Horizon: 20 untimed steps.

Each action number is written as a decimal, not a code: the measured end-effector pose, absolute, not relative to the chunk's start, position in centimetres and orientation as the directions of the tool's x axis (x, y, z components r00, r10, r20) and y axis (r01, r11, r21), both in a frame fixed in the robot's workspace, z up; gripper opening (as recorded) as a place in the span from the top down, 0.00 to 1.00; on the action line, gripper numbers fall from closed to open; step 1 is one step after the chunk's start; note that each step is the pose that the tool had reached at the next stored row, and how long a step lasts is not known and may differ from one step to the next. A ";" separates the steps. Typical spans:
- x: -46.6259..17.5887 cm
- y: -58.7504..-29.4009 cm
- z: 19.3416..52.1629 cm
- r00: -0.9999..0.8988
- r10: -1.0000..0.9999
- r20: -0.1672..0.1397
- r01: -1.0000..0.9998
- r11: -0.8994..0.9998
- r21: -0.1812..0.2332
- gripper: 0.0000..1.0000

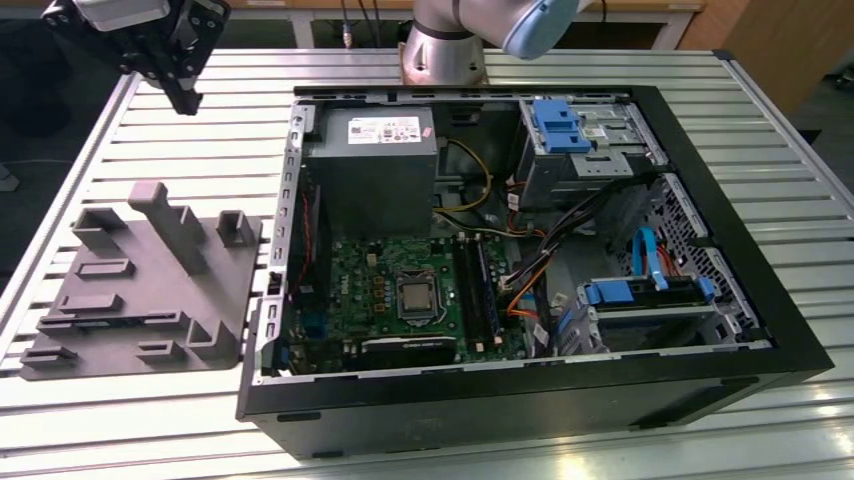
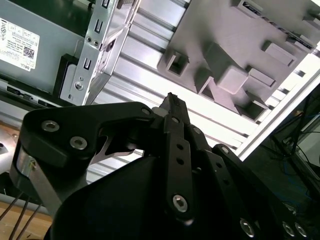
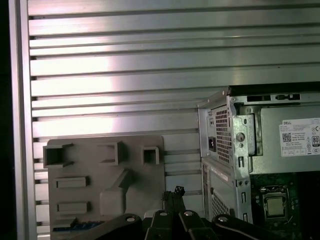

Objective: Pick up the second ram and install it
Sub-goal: 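Reach for the second ram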

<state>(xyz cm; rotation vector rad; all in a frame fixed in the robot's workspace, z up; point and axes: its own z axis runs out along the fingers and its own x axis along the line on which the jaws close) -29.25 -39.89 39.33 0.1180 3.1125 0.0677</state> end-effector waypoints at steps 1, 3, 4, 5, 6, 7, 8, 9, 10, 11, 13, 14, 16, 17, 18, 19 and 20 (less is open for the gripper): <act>-29.3 -39.9 39.3 -0.997 0.076 -0.024 0.075 0.996 0.044 0.89; -29.4 -39.9 39.3 -0.997 0.076 -0.024 0.075 0.996 0.044 0.89; -29.4 -39.9 39.3 -0.997 0.076 -0.024 0.075 0.996 0.044 0.89; -29.4 -39.9 39.3 -0.997 0.076 -0.024 0.075 0.996 0.044 0.89; -29.4 -39.9 39.3 -0.997 0.076 -0.024 0.075 0.996 0.044 0.89; -29.5 -39.9 39.3 -0.997 0.076 -0.024 0.075 0.996 0.044 0.89; -29.5 -39.9 39.3 -0.997 0.076 -0.025 0.075 0.996 0.044 0.89; -29.5 -39.9 39.3 -0.997 0.076 -0.024 0.075 0.996 0.044 0.89; -29.5 -39.9 39.3 -0.997 0.076 -0.024 0.075 0.996 0.044 0.89; -29.5 -39.9 39.3 -0.997 0.076 -0.024 0.075 0.996 0.044 0.89; -29.6 -39.9 39.3 -0.997 0.076 -0.024 0.075 0.996 0.044 0.89; -29.6 -39.9 39.3 -0.997 0.076 -0.024 0.075 0.996 0.044 0.89; -29.6 -40.0 39.3 -0.997 0.076 -0.024 0.075 0.996 0.044 0.89; -29.6 -40.0 39.3 -0.997 0.076 -0.024 0.075 0.996 0.044 0.89; -29.6 -40.0 39.3 -0.997 0.076 -0.024 0.075 0.996 0.044 0.89; -29.6 -40.0 39.3 -0.997 0.076 -0.024 0.075 0.996 0.044 0.89; -29.6 -40.1 39.3 -0.997 0.076 -0.024 0.075 0.996 0.044 0.89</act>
